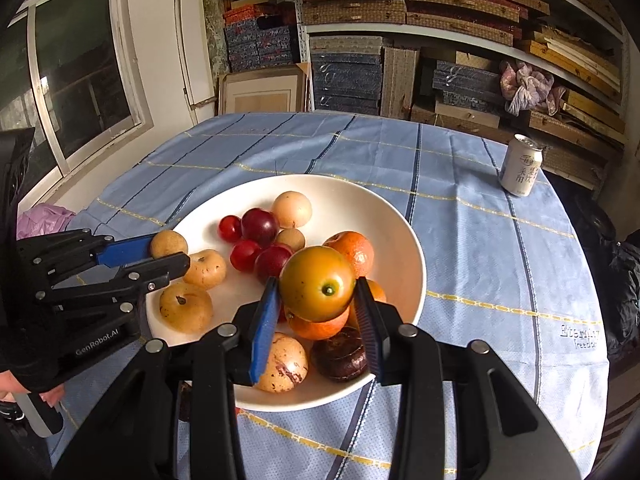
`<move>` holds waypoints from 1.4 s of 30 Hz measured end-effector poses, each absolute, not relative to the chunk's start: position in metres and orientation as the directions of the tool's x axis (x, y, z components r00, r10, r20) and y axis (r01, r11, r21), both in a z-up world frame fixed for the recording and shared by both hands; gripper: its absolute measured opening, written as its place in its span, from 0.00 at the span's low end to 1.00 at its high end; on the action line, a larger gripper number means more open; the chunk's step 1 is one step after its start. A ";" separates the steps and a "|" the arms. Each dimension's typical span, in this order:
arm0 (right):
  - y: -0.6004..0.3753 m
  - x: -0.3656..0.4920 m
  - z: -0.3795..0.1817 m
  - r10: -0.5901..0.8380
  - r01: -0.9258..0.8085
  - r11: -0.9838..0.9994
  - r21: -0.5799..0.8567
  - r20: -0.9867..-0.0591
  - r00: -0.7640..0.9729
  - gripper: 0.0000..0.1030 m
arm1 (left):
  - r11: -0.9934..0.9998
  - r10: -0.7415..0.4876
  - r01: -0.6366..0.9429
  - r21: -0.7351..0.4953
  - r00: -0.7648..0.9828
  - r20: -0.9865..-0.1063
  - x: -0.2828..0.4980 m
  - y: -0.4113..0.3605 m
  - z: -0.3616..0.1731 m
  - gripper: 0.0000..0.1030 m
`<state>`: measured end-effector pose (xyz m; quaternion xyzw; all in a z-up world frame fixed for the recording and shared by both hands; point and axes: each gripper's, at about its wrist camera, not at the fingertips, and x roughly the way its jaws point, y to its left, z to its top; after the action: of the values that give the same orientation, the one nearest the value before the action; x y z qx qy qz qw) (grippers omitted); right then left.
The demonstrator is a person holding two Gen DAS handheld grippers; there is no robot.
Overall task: Organize fruits
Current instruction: 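Carry both fruits over the plate and open both tools to release, then move both open tools back toward the dark fruit and red tomato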
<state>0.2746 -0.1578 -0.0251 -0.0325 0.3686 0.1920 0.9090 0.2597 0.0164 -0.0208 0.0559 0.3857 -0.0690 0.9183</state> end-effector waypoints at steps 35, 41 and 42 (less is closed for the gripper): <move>-0.175 0.262 -0.011 0.300 -0.324 0.943 0.074 -0.607 0.736 0.96 | 0.990 0.026 0.076 0.116 0.718 -0.696 0.260 0.030 -0.022 0.97; -0.170 0.228 -0.019 0.282 -0.340 0.940 0.030 -0.631 0.723 0.96 | 0.996 0.054 0.012 0.088 0.712 -0.700 0.209 0.046 -0.031 0.97; -0.170 0.222 -0.022 0.285 -0.350 0.936 0.028 -0.641 0.713 0.96 | 0.998 0.027 0.019 0.056 0.705 -0.709 0.198 0.047 -0.034 0.97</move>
<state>0.2221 -0.1696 -0.0221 -0.0476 0.3377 0.1719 0.9242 0.1984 0.0474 -0.0339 0.0298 0.3841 0.0020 0.9228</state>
